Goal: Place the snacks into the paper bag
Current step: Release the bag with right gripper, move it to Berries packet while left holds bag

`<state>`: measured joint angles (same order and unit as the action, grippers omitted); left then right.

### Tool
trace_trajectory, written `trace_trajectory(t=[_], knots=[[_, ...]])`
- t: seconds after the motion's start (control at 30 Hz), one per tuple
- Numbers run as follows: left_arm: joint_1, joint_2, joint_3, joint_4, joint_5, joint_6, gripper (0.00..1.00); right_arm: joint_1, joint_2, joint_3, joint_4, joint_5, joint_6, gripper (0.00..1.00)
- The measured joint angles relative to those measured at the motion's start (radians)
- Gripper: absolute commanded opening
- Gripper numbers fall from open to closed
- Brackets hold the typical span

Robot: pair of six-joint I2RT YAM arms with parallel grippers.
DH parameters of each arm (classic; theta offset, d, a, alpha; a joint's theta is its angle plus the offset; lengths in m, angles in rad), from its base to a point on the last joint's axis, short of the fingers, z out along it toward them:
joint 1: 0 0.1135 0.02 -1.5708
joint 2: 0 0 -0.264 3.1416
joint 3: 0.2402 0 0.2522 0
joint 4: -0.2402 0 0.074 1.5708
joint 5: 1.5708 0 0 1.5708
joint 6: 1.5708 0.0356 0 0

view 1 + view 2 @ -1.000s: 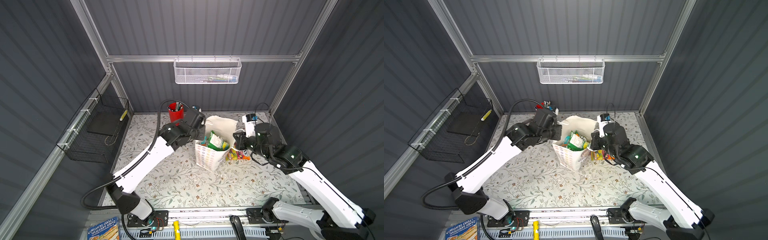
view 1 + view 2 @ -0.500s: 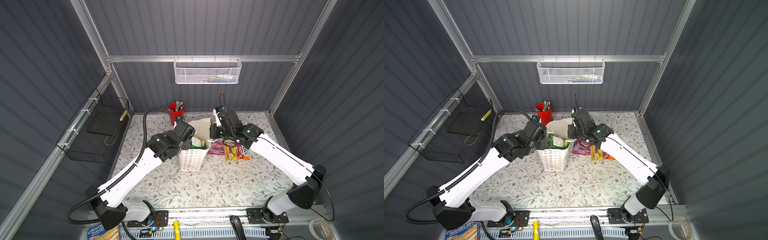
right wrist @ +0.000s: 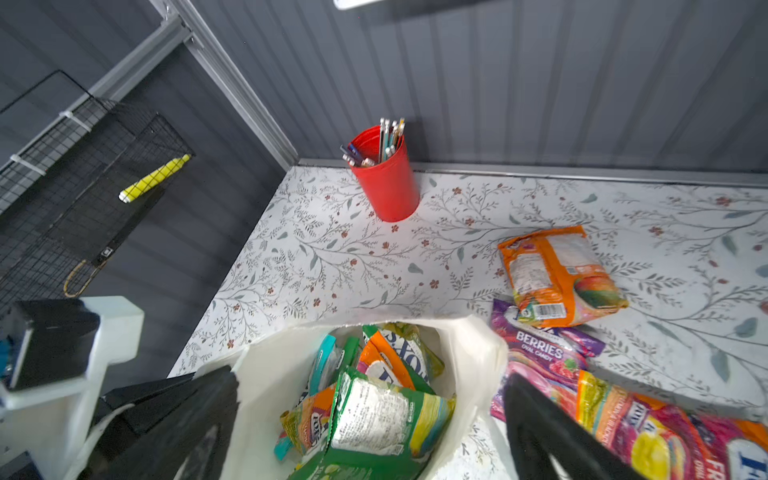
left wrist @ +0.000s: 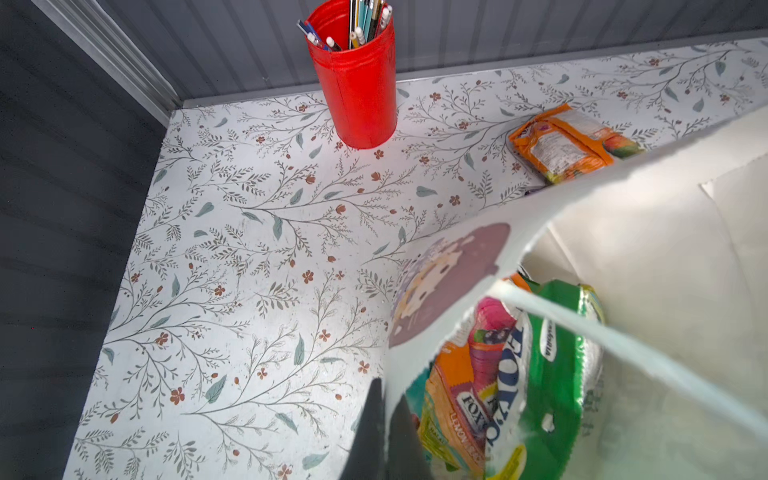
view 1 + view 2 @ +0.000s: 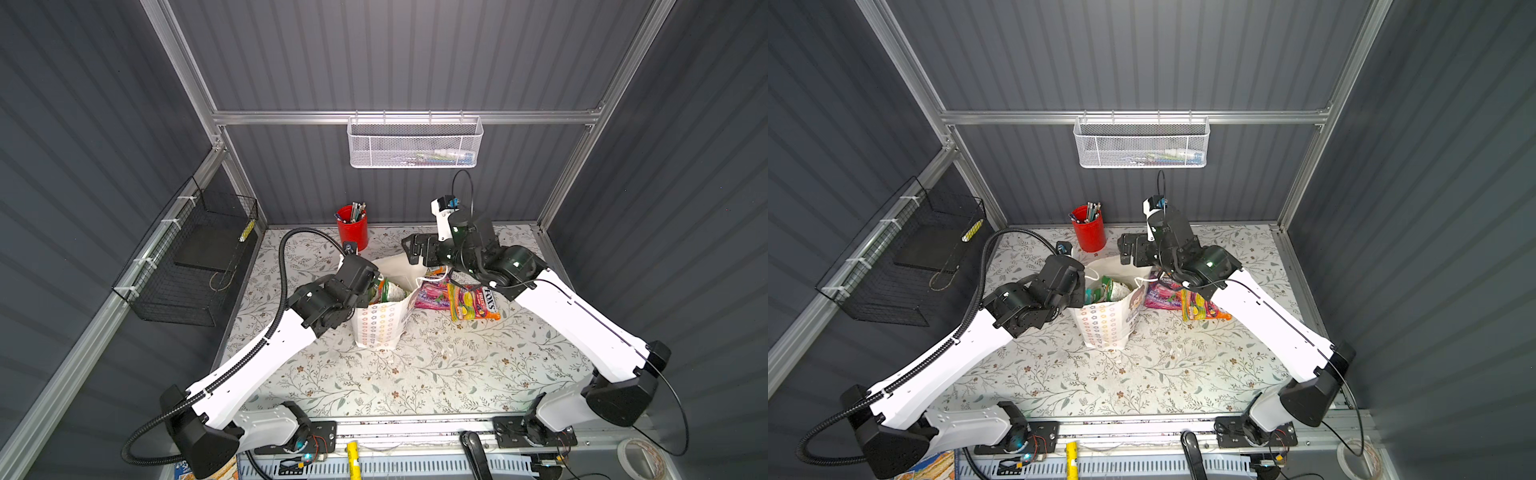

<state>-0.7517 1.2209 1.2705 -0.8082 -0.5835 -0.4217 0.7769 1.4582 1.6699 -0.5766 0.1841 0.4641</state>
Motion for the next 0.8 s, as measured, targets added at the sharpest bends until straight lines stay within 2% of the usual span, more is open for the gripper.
trace_trajectory(t=[0.1, 0.2, 0.33, 0.47, 0.63, 0.8], knots=[[0.026, 0.003, -0.006, 0.006, 0.019, 0.001, 0.00, -0.014, -0.077, -0.060, -0.003, 0.049, 0.001, 0.99], [0.088, 0.033, -0.005, 0.023, 0.073, -0.012, 0.00, -0.060, -0.160, -0.157, -0.003, 0.064, 0.019, 0.99], [0.159, 0.075, -0.005, 0.044, 0.137, -0.033, 0.00, -0.165, -0.278, -0.350, 0.014, 0.080, 0.066, 0.99], [0.166, 0.065, -0.005, 0.061, 0.170, -0.040, 0.00, -0.315, -0.365, -0.558, 0.050, 0.034, 0.124, 0.99], [0.165, 0.035, -0.008, 0.075, 0.216, -0.040, 0.00, -0.463, -0.336, -0.743, 0.124, -0.041, 0.212, 0.99], [0.165, 0.021, -0.025, 0.098, 0.266, -0.045, 0.00, -0.523, -0.208, -0.870, 0.249, -0.129, 0.310, 0.99]])
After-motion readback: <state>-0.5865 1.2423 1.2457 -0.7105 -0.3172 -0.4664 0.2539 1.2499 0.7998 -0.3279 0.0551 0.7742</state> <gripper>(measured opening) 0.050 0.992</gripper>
